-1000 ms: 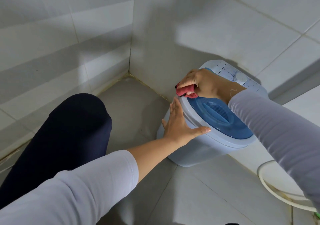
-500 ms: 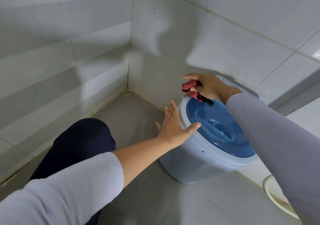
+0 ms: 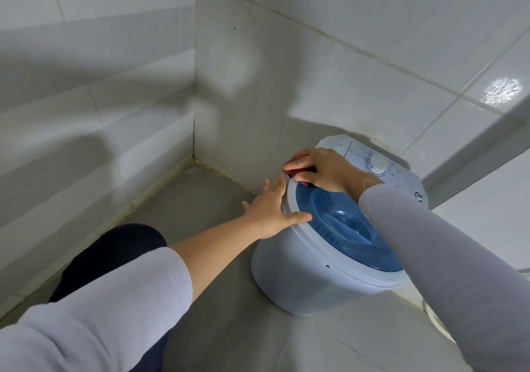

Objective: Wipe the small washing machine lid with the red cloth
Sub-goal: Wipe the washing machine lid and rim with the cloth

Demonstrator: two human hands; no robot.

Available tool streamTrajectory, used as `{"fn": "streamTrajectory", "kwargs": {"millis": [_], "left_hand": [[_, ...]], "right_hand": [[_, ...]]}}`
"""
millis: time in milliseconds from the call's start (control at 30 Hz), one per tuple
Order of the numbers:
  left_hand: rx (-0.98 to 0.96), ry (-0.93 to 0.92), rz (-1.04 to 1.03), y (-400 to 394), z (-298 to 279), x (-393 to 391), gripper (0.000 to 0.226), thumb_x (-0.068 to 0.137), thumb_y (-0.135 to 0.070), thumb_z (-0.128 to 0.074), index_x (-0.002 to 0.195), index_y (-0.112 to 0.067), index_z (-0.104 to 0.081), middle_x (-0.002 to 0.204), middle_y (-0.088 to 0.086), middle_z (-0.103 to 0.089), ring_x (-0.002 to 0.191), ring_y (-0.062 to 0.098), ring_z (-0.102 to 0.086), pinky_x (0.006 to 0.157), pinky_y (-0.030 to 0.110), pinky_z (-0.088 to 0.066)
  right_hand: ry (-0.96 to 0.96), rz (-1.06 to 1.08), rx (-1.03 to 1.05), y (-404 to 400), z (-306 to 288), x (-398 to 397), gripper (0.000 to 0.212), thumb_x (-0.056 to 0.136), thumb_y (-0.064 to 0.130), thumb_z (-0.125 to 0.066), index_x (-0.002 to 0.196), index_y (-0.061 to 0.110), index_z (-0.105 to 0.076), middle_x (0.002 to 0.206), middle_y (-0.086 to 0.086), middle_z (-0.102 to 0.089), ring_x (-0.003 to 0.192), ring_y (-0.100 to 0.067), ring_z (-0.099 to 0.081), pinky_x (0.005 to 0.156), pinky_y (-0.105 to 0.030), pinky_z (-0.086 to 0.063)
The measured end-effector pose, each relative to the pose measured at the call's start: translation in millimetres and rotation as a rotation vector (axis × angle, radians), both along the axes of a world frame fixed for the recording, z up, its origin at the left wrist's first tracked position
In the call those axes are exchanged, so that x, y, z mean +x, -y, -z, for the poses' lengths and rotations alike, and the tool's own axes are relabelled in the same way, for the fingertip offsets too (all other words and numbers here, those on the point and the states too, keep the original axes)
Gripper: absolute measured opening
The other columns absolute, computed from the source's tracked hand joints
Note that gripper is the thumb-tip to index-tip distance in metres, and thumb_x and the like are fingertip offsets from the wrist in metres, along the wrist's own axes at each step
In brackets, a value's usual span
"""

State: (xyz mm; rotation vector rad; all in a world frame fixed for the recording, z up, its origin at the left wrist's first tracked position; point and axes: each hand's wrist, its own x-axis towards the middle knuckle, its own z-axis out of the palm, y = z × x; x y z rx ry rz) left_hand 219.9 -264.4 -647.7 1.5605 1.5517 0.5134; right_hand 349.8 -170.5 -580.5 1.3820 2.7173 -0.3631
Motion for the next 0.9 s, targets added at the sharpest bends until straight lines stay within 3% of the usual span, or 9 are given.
{"fn": "streamTrajectory", "kwargs": {"millis": [533,800,833,900], "left_hand": [[0.012,-0.029,0.053,-0.7,-4.0,0.4,0.100,0.081,-0.058,-0.059,0.152,-0.031,0.006,0.161,0.004,0.006,0.149,0.024,0.002,0.115,0.061,0.004],[0.007,-0.081,0.099,-3.6,-10.6,-2.0,0.098,0.083,-0.057,-0.058,0.152,-0.029,0.005,0.161,-0.003,0.004,0.149,0.019,0.008,0.114,0.062,0.004],[0.010,-0.088,0.107,-5.6,-13.9,-3.6,0.097,0.083,-0.058,-0.057,0.152,-0.028,0.005,0.161,-0.004,0.004,0.149,0.019,0.008,0.114,0.062,0.004],[0.027,-0.105,0.115,-15.1,-21.9,-7.4,0.094,0.085,-0.058,-0.053,0.153,-0.028,0.005,0.161,-0.005,0.004,0.149,0.019,0.008,0.115,0.060,0.003]], "right_hand": [[-0.022,0.043,0.069,-38.2,5.7,7.8,0.032,0.089,0.009,-0.056,0.115,0.023,-0.068,0.130,0.003,-0.059,0.120,-0.015,-0.051,0.093,-0.011,-0.025],[-0.051,0.112,0.186,-56.2,7.5,13.5,0.026,0.084,0.000,-0.052,0.098,0.009,-0.072,0.110,-0.009,-0.067,0.100,-0.028,-0.062,0.092,-0.037,-0.050],[-0.123,0.166,0.172,-59.1,4.8,14.7,0.026,0.083,0.000,-0.053,0.097,0.010,-0.072,0.107,-0.007,-0.069,0.096,-0.026,-0.064,0.090,-0.030,-0.051],[-0.320,0.295,0.144,-64.9,-5.3,19.2,0.030,0.084,-0.001,-0.055,0.102,0.014,-0.073,0.104,-0.002,-0.069,0.088,-0.019,-0.065,0.074,0.000,-0.047]]}}
